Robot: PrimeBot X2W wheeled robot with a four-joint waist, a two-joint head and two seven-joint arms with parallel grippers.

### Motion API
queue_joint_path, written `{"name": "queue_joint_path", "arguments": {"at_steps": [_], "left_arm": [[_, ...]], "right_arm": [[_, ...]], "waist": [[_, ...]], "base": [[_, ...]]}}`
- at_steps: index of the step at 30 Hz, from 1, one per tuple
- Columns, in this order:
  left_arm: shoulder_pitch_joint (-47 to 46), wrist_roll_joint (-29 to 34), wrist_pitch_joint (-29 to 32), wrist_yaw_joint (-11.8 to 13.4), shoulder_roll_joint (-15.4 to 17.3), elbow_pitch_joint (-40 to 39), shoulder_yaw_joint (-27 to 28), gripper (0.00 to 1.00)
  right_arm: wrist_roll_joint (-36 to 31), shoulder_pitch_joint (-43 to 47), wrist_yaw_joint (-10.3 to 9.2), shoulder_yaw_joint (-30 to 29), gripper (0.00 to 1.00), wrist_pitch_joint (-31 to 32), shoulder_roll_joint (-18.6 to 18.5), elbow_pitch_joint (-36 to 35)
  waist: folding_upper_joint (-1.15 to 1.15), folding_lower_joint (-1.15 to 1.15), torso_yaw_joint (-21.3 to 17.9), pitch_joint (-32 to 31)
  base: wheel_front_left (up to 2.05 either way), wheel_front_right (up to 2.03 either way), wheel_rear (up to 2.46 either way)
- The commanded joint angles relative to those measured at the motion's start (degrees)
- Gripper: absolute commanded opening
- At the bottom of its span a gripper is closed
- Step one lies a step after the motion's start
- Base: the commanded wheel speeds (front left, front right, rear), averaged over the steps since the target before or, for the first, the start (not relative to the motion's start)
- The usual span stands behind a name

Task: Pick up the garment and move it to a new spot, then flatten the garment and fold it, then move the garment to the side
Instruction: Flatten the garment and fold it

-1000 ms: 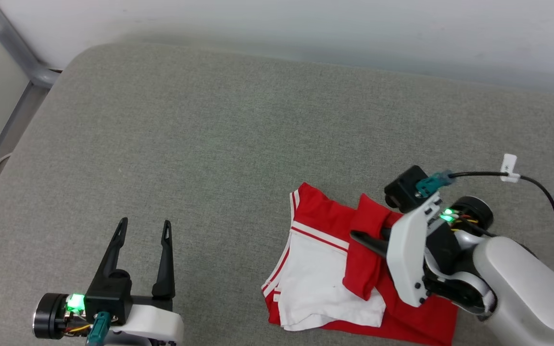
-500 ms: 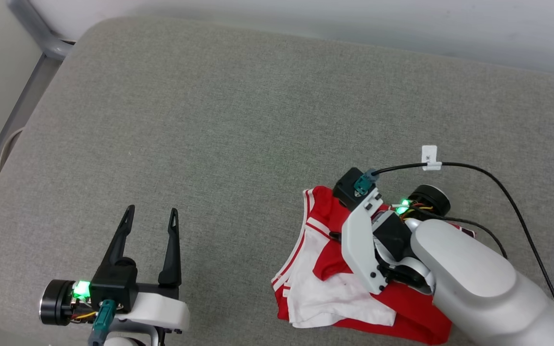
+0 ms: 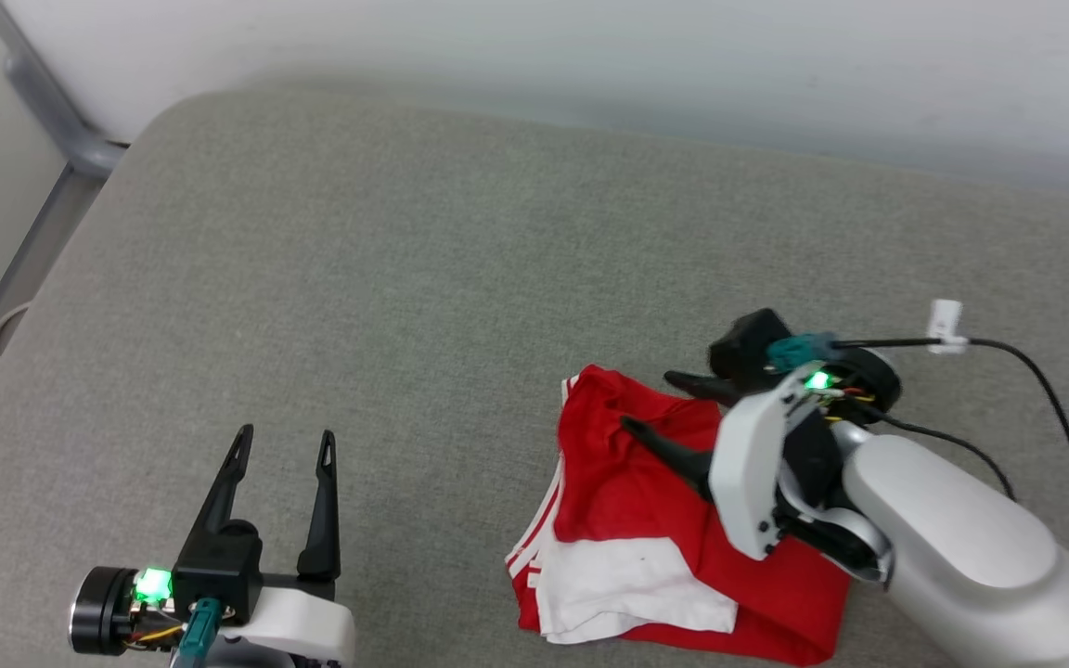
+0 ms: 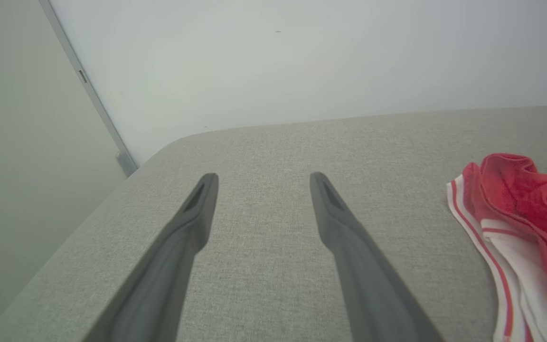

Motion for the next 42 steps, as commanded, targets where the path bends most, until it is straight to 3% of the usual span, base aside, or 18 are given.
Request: {"name": "queue_joint_path", "arguments": {"at_steps": [1, 4, 9, 17, 25, 30, 42], "left_arm": [[0.8, 0.1, -0.1, 0.3, 0.4, 0.0, 0.0, 1.00], [1.6, 0.2, -0.1, 0.5, 0.7, -0.2, 0.0, 1.00], [2.7, 0.3, -0.1, 0.9, 0.9, -0.5, -0.2, 1.00], [3.6, 0.0, -0.1, 1.1, 1.5, -1.1, -0.2, 1.00], [4.6, -0.1, -0.1, 1.3, 1.8, -0.7, -0.4, 1.00], [5.5, -0.3, -0.1, 1.1, 1.6, -0.7, -1.0, 1.00], [6.8, -1.0, -0.1, 0.8, 1.8, -0.5, -1.0, 1.00]], "right_arm": [[-0.9, 1.7, -0.05, -1.6, 1.00, -2.2, -1.4, -1.5], [-4.2, 4.3, -0.06, -5.6, 1.00, -6.8, -3.8, -4.2], [-11.9, 10.6, -0.06, -18.5, 1.00, -15.7, -3.3, -5.7], [-26.9, 23.5, -0.05, -41.9, 1.00, -25.9, 5.5, -9.1], [-36.4, 33.6, -0.05, -52.0, 1.00, -27.9, 13.0, -16.8], [-38.1, 41.4, -0.06, -56.5, 1.00, -28.1, 16.8, -22.2], [-35.5, 48.4, -0.05, -57.7, 1.00, -28.2, 18.1, -25.6]], "waist": [[0.00, 0.00, -1.4, -1.6], [0.00, 0.00, -2.7, -2.9], [0.00, 0.00, -5.1, -4.8], [0.00, 0.00, -8.0, -6.7], [0.00, 0.00, -9.6, -8.4], [0.00, 0.00, -9.8, -9.5], [0.00, 0.00, -9.6, -10.4]], "base": [[0.00, 0.00, 0.00], [0.00, 0.00, 0.00], [0.00, 0.00, 0.00], [0.00, 0.00, 0.00], [0.00, 0.00, 0.00], [0.00, 0.00, 0.00], [0.00, 0.00, 0.00]]}}
